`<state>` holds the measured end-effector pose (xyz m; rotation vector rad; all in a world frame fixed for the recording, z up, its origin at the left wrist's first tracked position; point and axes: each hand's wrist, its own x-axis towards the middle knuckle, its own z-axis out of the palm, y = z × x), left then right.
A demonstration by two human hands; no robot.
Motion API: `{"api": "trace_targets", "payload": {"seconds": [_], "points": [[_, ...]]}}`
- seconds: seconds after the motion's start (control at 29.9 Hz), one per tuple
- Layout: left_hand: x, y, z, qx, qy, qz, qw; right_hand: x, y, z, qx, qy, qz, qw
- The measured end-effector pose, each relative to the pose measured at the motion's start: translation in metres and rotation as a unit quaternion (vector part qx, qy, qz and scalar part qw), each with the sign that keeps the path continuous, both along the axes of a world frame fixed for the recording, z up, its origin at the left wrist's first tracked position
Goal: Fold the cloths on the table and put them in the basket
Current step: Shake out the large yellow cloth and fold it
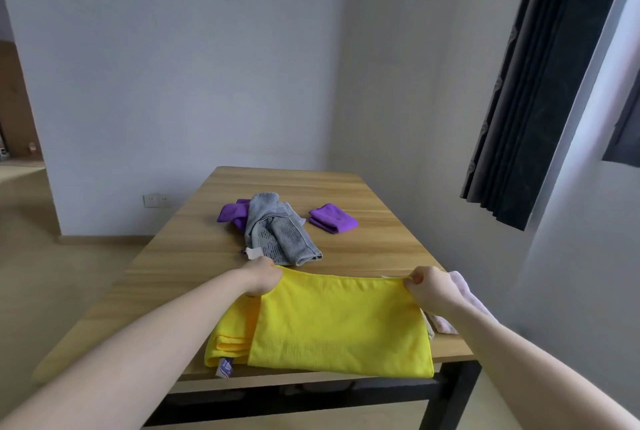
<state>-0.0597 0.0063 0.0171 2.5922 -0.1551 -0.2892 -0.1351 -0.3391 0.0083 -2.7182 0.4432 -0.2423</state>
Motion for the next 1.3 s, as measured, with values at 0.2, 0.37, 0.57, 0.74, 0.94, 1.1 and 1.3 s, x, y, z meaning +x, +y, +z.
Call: {"api": "trace_targets", "payload": {"seconds": [0.2, 0.37, 0.57, 0.74, 0.94, 1.1, 1.3], "points": [[0.007, -0.004, -0.01, -0.014, 0.004, 0.018, 1.0, 0.002, 0.004, -0.003, 0.007, 0.011, -0.002, 1.0], [0.006, -0.006, -0.013, -0.045, 0.007, 0.016, 0.999, 0.004, 0.006, -0.008, 0.057, 0.017, -0.007, 0.998], [0.005, 0.001, -0.008, -0.106, 0.023, 0.011, 0.994, 0.006, 0.003, -0.003, 0.093, 0.047, 0.029, 0.994], [0.004, 0.004, -0.006, -0.089, 0.007, -0.038, 0.995, 0.009, 0.006, 0.004, 0.079, 0.065, 0.053, 0.993], [0.001, 0.008, 0.0, -0.043, -0.075, -0.058, 0.995, 0.007, 0.01, 0.014, 0.037, 0.052, 0.065, 0.996], [-0.002, 0.013, 0.017, -0.053, -0.113, -0.048, 0.991, -0.009, 0.009, 0.033, 0.014, 0.013, 0.07, 0.997], [-0.01, 0.02, 0.051, -0.074, -0.124, -0.068, 0.987, -0.031, 0.004, 0.063, 0.057, -0.016, 0.077, 0.995]]}}
